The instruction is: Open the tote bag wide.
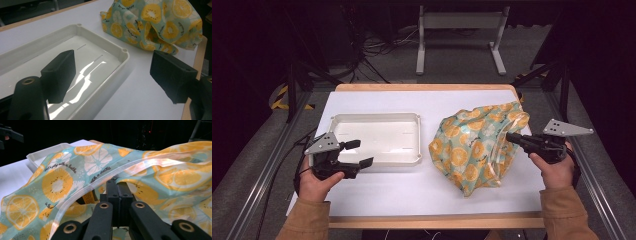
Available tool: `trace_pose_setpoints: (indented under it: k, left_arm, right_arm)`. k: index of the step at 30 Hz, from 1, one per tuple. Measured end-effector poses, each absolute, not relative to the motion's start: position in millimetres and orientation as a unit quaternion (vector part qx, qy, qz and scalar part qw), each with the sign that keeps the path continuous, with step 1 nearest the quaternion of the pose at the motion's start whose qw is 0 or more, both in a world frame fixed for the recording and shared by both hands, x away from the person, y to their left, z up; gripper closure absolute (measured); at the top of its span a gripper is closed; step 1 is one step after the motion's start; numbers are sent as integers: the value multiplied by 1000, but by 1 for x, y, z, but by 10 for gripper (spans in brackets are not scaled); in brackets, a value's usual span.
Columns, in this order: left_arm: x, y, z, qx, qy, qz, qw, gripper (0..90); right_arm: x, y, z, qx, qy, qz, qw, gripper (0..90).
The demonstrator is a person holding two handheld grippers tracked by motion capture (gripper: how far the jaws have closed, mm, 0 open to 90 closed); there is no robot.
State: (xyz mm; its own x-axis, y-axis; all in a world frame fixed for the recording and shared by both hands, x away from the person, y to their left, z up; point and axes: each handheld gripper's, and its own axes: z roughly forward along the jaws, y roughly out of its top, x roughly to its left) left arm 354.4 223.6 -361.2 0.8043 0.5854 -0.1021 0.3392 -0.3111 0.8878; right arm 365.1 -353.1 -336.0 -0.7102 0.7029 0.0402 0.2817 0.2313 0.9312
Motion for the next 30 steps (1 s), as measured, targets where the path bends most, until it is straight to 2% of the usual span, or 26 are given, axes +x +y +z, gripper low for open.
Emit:
trace_pose_setpoints:
  k: [6, 9, 10, 13, 16, 21, 23, 24, 30]
  left_arm:
    - [355, 224, -362, 802, 288, 123, 509, 210]
    - [356, 224, -363, 802, 291, 126, 506, 207]
    - [356, 224, -363, 802, 291, 126, 506, 205]
    - [356, 224, -364, 801, 291, 128, 507, 204]
    - [356, 224, -364, 801, 291, 127, 508, 204]
    - [356, 225, -364, 802, 292, 128, 505, 204]
    - [357, 225, -365, 802, 293, 129, 504, 204]
    - [357, 224, -365, 801, 294, 130, 505, 204]
    - [356, 224, -365, 802, 294, 129, 503, 204]
  right_arm:
    - [368, -347, -340, 321, 760, 533, 187, 897]
    - [370, -345, -341, 318, 760, 542, 168, 814]
    - [370, -345, -341, 318, 760, 542, 168, 814]
    - [374, -342, -344, 317, 756, 556, 137, 674]
    - [376, -340, -346, 319, 756, 559, 122, 620]
    - [380, -335, -349, 313, 754, 571, 81, 477]
    - [380, -334, -349, 313, 754, 572, 77, 475]
    - [380, -332, -349, 314, 756, 569, 78, 503]
    - [379, -329, -347, 309, 764, 558, 92, 727]
